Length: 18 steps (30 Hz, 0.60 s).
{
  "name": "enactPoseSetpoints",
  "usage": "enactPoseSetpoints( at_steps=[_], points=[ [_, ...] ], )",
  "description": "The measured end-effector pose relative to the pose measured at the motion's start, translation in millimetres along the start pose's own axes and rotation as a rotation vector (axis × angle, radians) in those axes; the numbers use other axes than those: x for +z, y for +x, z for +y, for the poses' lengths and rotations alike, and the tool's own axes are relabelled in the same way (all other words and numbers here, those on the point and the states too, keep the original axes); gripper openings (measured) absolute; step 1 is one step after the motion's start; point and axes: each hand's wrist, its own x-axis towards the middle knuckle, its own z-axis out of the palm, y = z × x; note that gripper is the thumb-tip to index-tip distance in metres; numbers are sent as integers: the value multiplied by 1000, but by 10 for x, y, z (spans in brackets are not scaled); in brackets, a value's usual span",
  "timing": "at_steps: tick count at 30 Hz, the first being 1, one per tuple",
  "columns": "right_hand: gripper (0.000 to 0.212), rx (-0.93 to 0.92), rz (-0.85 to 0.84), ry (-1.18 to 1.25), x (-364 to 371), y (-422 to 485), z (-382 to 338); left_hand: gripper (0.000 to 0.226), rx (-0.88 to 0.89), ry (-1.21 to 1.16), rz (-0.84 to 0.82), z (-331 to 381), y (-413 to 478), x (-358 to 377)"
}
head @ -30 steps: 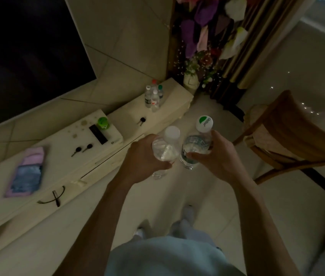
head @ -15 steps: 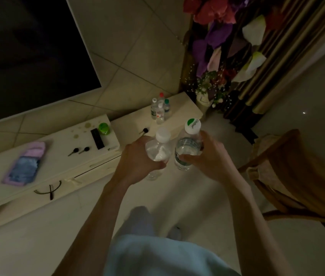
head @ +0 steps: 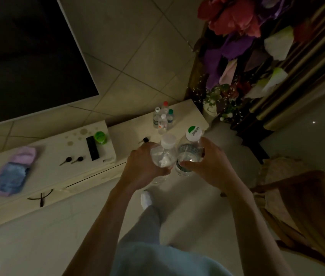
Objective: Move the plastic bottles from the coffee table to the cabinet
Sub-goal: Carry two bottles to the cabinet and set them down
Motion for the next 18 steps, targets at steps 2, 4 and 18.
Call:
enactPoseSetpoints(
  at_steps=[2, 4, 18],
  points=[
    [63, 22, -22, -2, -18, 299, -12, 76, -21, -26, 5, -4, 313, 13],
    [62, 45, -39, -5, -53, 603, -35, 76, -37, -46, 21, -3, 612, 27],
    [58, 144, -110, 17, -252, 1981, 0, 77, -142, -67, -30, 53, 1870, 47]
  ],
)
